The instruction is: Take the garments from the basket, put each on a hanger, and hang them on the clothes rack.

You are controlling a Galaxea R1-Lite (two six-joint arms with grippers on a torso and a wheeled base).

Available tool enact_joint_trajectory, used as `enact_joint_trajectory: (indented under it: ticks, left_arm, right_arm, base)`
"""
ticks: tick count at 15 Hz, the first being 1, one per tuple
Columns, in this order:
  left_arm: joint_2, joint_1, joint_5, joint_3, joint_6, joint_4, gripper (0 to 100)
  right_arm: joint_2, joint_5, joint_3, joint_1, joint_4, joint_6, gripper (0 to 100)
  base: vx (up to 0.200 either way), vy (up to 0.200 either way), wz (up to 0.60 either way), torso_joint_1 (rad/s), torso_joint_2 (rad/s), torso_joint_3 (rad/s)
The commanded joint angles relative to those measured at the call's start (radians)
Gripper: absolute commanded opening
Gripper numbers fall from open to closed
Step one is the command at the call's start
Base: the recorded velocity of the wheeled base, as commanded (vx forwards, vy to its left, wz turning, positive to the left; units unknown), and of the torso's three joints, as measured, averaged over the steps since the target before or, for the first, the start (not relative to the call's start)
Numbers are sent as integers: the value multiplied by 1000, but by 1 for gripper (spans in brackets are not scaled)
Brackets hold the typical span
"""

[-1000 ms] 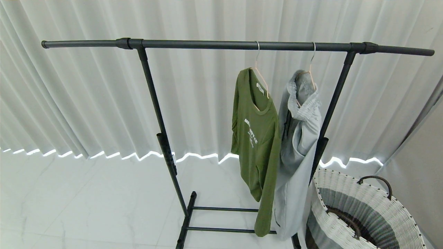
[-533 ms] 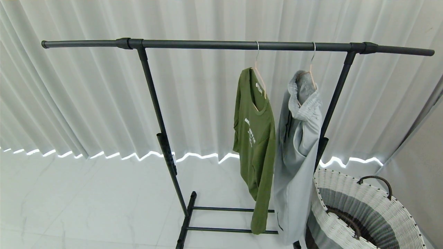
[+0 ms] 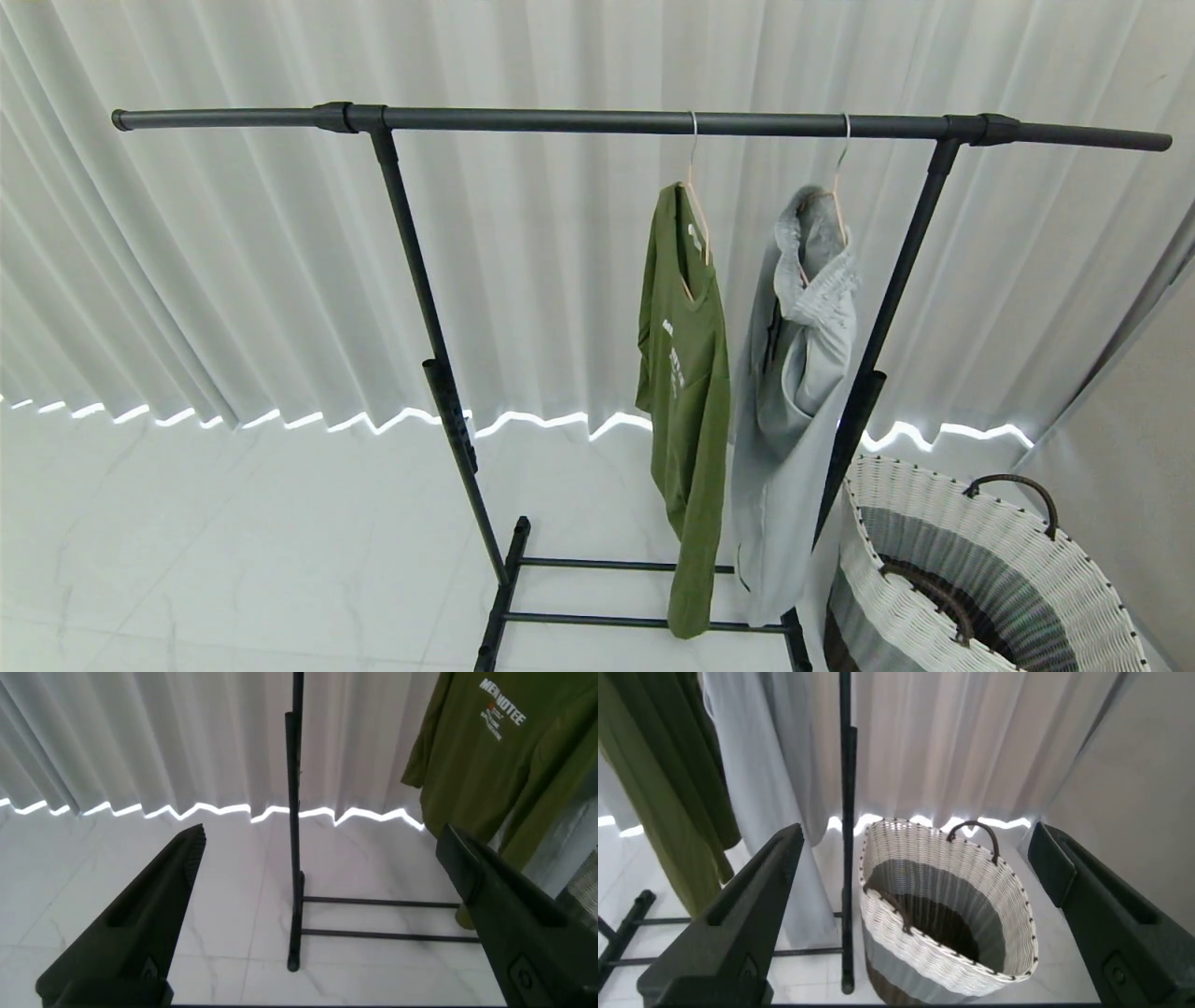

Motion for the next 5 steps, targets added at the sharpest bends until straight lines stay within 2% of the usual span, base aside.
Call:
enact_joint_trajectory:
  ticks: [1,5]
  left_arm:
    - [-1,0,0,0,0,1,100]
    - [-1,0,0,0,0,0,100]
  right_arm:
    - [0,0,0,0,-1,-1,100]
    - [0,0,0,0,1,-2,100]
  base:
    - [0,0,0,0,0,0]
    - [0,0,0,0,0,0]
